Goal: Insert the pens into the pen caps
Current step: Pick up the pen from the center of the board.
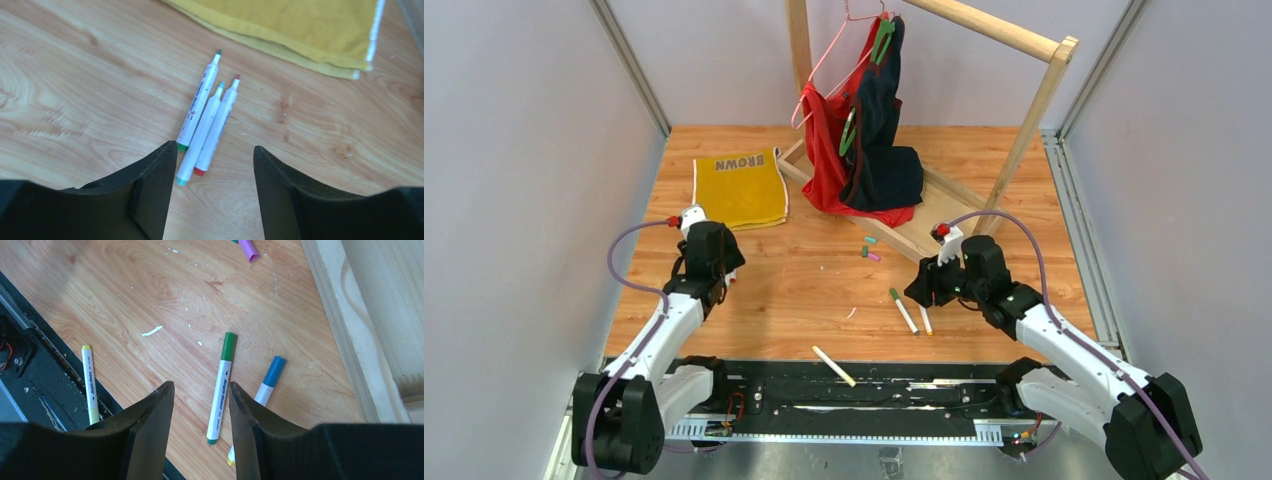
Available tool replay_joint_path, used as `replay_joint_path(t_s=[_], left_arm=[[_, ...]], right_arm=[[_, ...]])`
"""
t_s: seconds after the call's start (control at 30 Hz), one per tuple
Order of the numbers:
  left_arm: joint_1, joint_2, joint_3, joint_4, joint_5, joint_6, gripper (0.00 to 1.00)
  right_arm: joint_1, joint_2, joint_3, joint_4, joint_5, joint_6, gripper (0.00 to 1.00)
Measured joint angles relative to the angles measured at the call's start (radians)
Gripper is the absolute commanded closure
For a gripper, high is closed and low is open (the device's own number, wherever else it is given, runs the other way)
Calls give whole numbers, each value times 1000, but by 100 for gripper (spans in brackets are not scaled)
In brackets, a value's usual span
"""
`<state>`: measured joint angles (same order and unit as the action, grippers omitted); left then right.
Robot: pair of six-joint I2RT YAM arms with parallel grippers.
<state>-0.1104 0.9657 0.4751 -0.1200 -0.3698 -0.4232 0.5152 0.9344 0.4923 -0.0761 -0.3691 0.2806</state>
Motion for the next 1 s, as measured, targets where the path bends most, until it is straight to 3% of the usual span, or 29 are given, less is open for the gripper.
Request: replay_joint_path(t_s=[0.3,1.0], left_arm=[[48,174,61,-53,2,16,59],[132,456,223,-88,78,56,72]], right_arm=[[-17,15,-11,20,-66,-1,57],[-31,13,-29,35,-103,0,59]])
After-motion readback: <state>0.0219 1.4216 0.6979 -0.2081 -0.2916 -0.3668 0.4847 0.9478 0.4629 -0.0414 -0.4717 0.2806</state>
